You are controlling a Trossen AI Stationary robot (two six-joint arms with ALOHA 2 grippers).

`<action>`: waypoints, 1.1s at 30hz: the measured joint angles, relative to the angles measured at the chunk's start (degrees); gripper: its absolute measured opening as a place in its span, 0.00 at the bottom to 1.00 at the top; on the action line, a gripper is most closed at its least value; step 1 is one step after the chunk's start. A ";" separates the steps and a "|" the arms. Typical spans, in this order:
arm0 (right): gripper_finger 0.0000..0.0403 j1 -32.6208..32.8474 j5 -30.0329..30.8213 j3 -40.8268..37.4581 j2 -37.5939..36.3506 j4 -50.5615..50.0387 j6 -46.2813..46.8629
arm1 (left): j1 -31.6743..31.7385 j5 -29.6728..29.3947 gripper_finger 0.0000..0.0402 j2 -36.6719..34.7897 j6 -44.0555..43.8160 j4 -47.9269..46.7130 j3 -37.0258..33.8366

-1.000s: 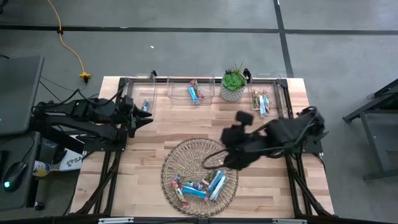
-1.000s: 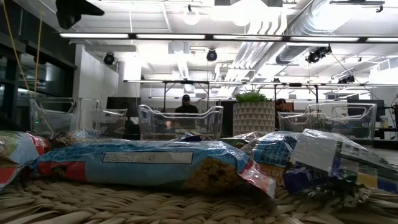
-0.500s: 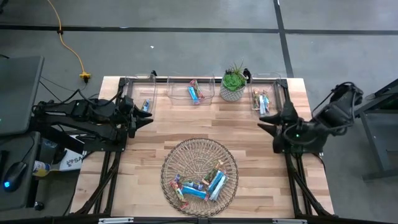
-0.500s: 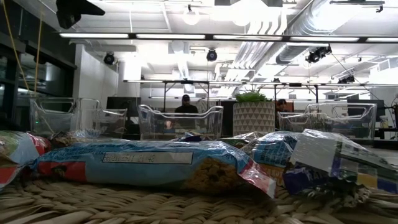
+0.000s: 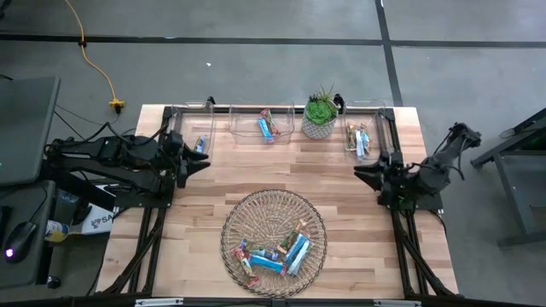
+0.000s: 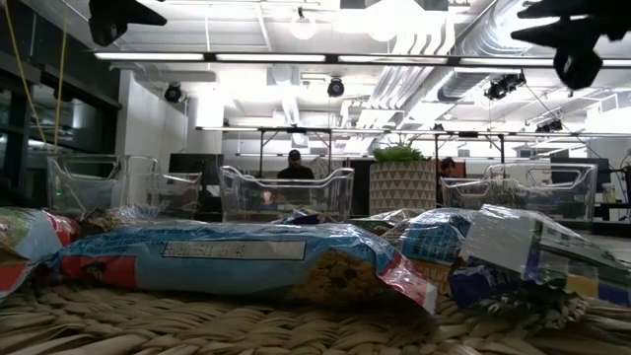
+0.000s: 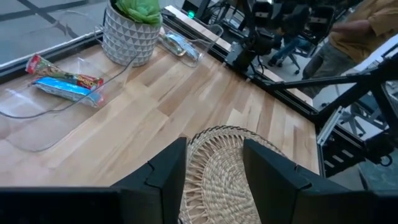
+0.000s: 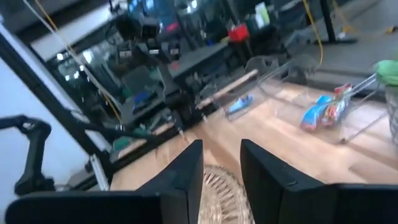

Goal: Pick and place Granola Bars by type
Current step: Put the blue granola bar into the left transparent bin

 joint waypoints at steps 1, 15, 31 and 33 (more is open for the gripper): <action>0.22 -0.61 0.13 -1.86 -1.39 3.06 -1.83 | 0.00 -0.29 0.38 0.01 0.00 0.02 0.00; 0.22 -20.70 -18.99 -16.82 -12.32 19.93 -9.14 | 0.02 -3.84 0.38 0.04 -0.04 0.07 0.00; 0.21 -37.57 -45.84 -16.74 -11.96 3.49 -6.08 | 0.02 -7.68 0.38 0.04 -0.18 0.00 0.02; 0.21 -38.45 -48.01 -16.67 -11.44 3.03 -7.08 | 0.02 -8.09 0.38 0.04 -0.20 0.02 0.02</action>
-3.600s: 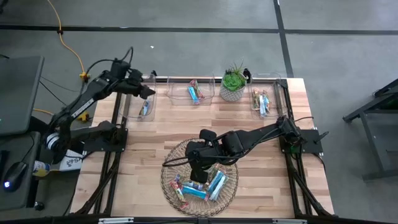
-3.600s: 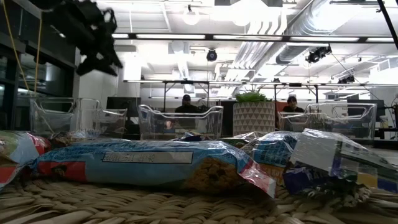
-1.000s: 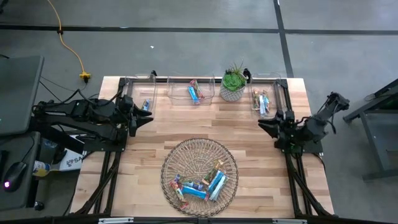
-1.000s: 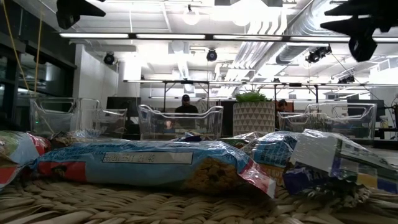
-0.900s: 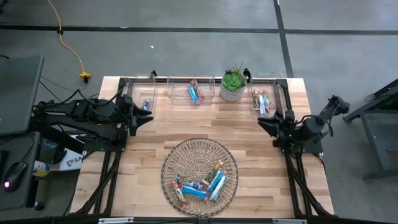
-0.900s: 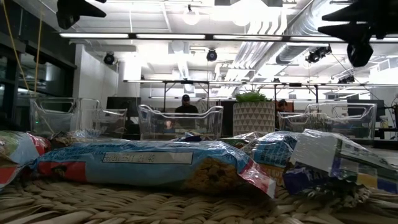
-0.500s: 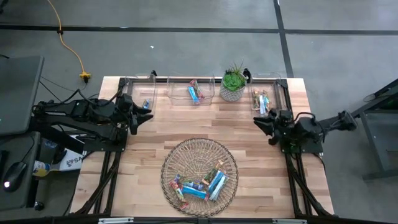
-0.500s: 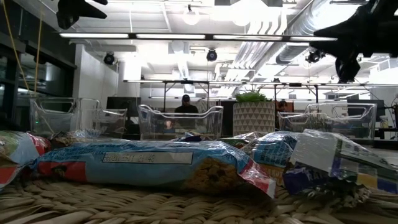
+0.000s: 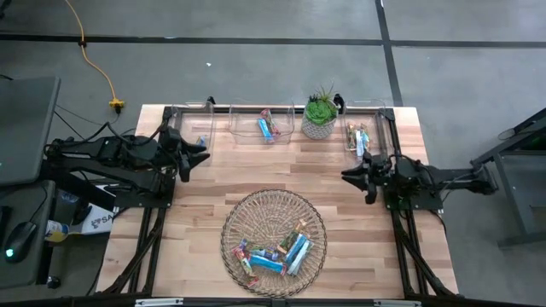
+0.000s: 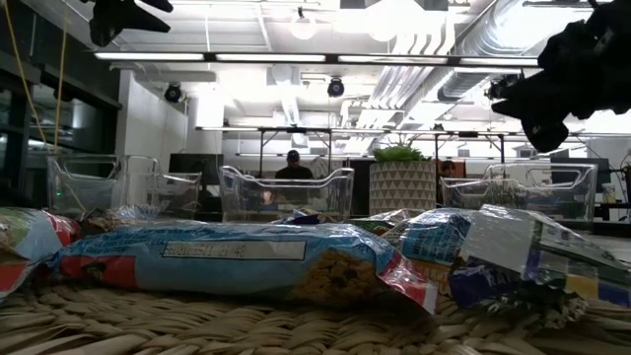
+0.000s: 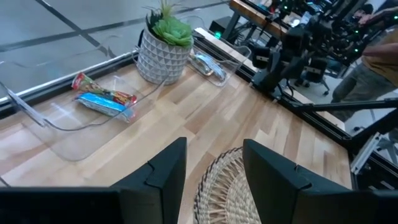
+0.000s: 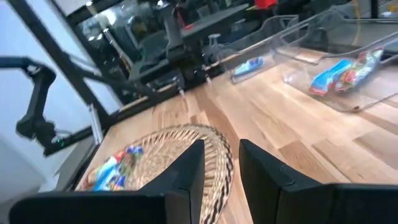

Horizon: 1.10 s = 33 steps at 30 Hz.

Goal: Pick and place Granola Bars by type
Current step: Put the blue granola bar into the left transparent bin

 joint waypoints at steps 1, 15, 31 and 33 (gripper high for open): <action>0.21 -0.31 -0.83 0.00 0.31 -0.10 -0.35 | 0.00 -0.31 0.38 0.00 0.00 -0.02 0.00; 0.09 -0.66 -7.30 0.01 8.49 -0.76 -18.04 | -0.01 -0.05 0.38 2.66 -0.26 0.10 0.07; 0.00 -0.66 -7.12 0.02 14.07 -0.93 -16.55 | 0.00 2.14 0.38 3.45 -1.49 1.55 0.07; 0.00 -0.66 -6.92 0.03 14.07 -0.89 -18.06 | 0.00 2.45 0.38 3.88 -1.49 1.55 0.07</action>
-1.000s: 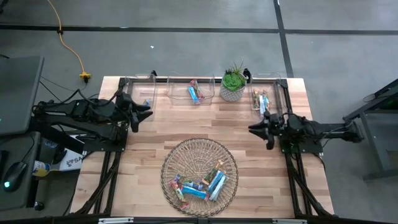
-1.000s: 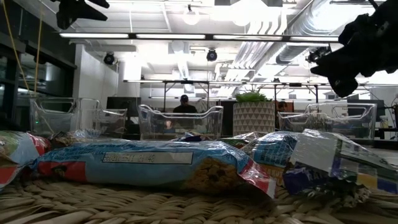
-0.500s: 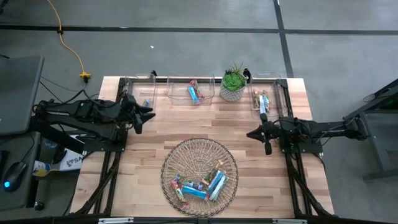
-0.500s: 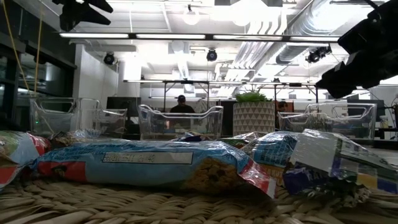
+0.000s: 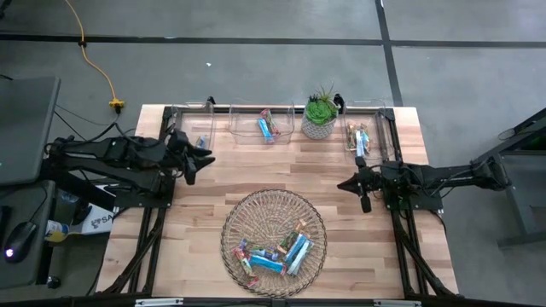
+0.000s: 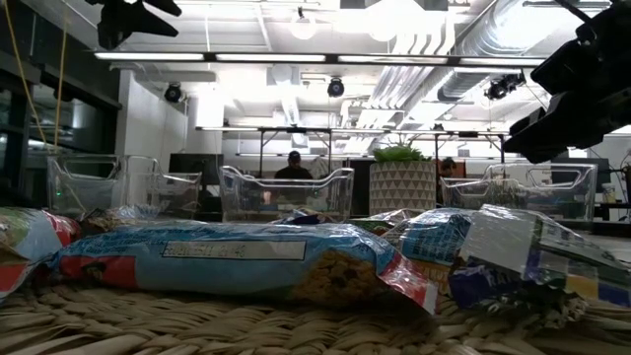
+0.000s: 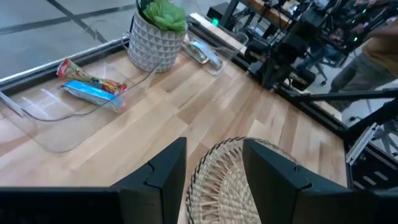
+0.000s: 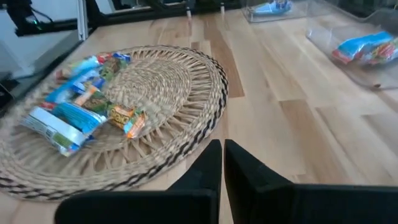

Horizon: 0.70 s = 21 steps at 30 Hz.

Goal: Pick and place Granola Bars by type
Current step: Put the blue granola bar into the left transparent bin

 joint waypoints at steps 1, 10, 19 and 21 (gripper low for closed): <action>0.01 0.00 0.46 -0.01 0.00 0.00 -1.00 | 0.00 0.54 0.38 0.07 0.04 -0.04 -0.02; 0.03 0.00 2.14 0.00 0.00 0.11 -1.12 | -0.02 5.01 0.38 0.88 1.52 -0.21 -0.02; 0.03 0.00 2.20 -0.01 0.00 0.18 -0.95 | 0.00 10.60 0.38 5.56 6.12 -0.01 -0.04; 0.03 0.00 2.21 -0.01 0.00 0.20 -0.88 | 0.00 12.91 0.38 7.21 7.65 0.03 -0.04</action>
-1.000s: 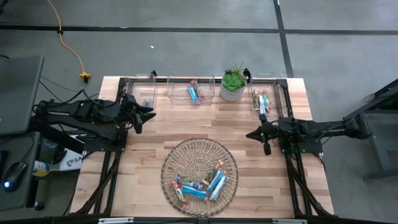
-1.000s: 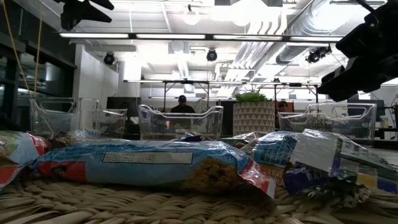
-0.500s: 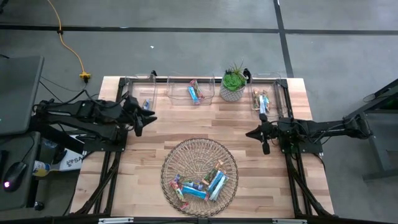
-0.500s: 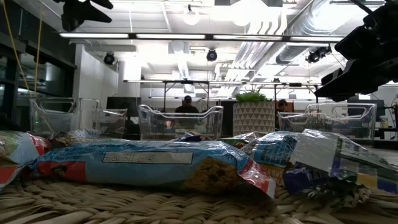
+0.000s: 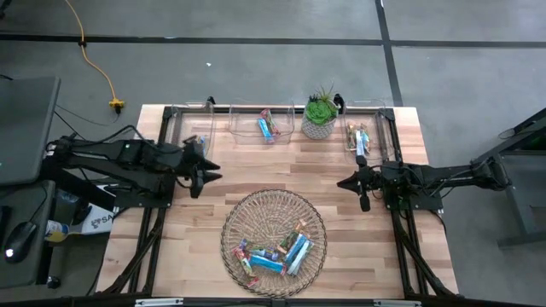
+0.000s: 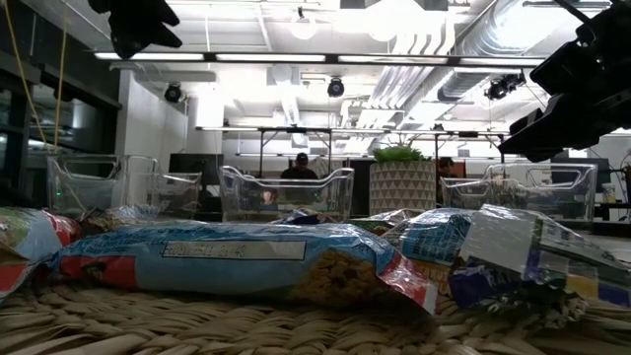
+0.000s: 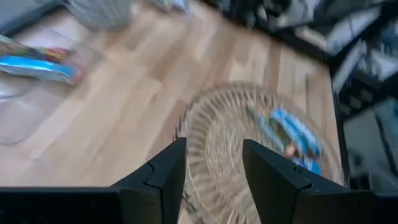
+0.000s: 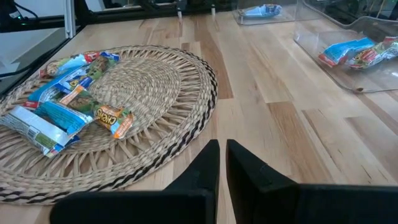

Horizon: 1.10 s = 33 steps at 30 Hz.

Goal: Pick and place Granola Bars by type
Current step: Put the blue granola bar into the left transparent bin

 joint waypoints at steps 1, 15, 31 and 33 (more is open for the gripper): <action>0.03 0.00 0.01 0.00 0.00 0.02 -0.01 | 0.00 1.40 0.38 0.96 0.88 -0.04 0.00; 0.03 0.00 0.07 0.00 0.00 0.09 0.01 | 0.00 17.48 0.38 20.87 16.98 1.60 -0.04; 0.03 0.00 0.14 -0.02 -0.04 0.39 -0.04 | -10.67 19.29 0.38 39.02 27.14 16.59 -0.04; 0.03 0.00 0.14 -0.04 -0.03 0.42 0.01 | -12.74 16.58 0.38 39.59 27.12 16.75 -0.04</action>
